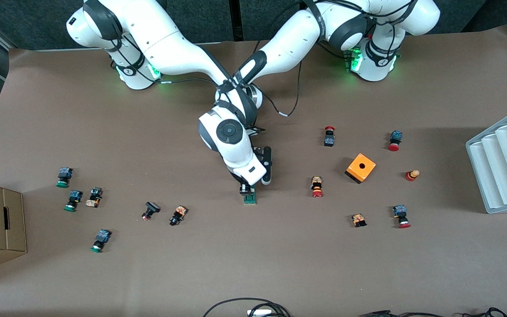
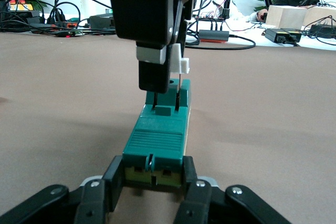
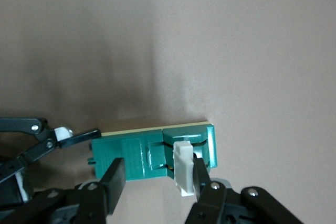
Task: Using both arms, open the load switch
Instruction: 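Tilt the white handle down toward the switch base with the right gripper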
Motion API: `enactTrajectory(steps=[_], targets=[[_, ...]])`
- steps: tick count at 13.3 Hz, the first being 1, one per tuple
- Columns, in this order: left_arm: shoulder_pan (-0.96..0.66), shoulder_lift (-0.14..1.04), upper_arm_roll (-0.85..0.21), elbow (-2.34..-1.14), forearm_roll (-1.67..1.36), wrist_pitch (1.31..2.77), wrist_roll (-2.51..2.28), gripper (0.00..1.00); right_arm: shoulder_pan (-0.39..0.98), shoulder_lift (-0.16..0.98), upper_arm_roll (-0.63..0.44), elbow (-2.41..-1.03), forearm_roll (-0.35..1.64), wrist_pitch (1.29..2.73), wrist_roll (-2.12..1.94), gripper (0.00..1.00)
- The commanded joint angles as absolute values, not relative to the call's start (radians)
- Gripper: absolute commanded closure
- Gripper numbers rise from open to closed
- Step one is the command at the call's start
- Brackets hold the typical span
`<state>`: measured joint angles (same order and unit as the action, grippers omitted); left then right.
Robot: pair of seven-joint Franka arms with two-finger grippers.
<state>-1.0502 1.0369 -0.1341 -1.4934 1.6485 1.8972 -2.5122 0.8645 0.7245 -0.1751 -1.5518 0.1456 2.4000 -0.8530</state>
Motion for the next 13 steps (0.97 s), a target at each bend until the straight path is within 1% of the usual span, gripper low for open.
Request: enactTrajectory(steps=[1, 5, 8, 13], targets=[[-1.043, 1.039, -0.133, -1.511, 1.638, 1.925, -2.542, 0.68, 0.874, 0.669, -0.170, -1.617, 0.156, 2.385, -0.853, 0.42], [-1.043, 1.039, -0.133, -1.509, 1.638, 1.925, -2.542, 0.68, 0.876, 0.663, -0.164, -1.626, 0.156, 2.387, -0.853, 0.47], [-1.043, 1.039, -0.133, -1.511, 1.638, 1.925, -2.540, 0.68, 0.876, 0.658, -0.163, -1.628, 0.156, 2.385, -0.851, 0.49], [-1.043, 1.039, -0.133, -1.509, 1.638, 1.925, -2.540, 0.68, 0.891, 0.646, -0.155, -1.646, 0.156, 2.385, -0.831, 0.50]])
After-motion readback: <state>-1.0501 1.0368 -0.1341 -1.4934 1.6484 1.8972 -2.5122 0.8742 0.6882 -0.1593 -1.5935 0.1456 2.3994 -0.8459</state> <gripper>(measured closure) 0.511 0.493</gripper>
